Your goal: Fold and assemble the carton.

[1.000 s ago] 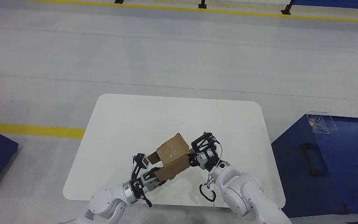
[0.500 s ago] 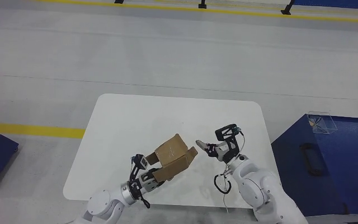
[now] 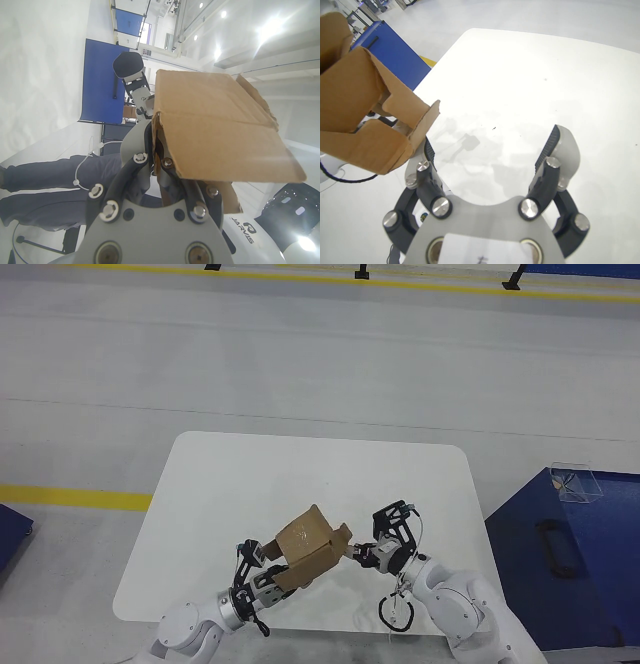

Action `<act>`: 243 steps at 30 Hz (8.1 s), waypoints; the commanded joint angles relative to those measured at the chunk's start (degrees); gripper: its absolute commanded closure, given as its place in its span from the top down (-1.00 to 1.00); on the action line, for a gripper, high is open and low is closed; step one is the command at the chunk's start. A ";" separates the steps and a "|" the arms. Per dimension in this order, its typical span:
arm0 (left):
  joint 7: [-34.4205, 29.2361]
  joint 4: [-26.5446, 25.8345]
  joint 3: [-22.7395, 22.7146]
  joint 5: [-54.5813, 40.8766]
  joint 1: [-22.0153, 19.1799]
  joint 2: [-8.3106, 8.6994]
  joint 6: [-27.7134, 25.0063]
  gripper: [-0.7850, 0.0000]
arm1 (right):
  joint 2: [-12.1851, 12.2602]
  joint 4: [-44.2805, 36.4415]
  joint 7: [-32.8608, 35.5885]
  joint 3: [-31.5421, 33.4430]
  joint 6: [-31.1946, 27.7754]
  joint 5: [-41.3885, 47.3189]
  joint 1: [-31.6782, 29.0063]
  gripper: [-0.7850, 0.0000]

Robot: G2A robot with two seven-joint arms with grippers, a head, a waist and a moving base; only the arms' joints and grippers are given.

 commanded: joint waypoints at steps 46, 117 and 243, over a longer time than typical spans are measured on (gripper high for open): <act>0.77 -0.73 0.75 3.20 0.32 0.05 -0.58 -1.00 | 0.43 -4.32 1.72 0.85 -0.12 0.65 1.54 1.00; -6.87 0.87 -0.63 -5.32 0.02 0.51 2.96 -1.00 | -1.09 -4.84 -32.49 15.30 15.66 16.81 -6.43 1.00; 69.01 -20.04 16.34 10.29 -4.00 -9.17 68.12 1.00 | -4.60 23.56 -1.57 -14.98 16.61 -3.72 18.75 1.00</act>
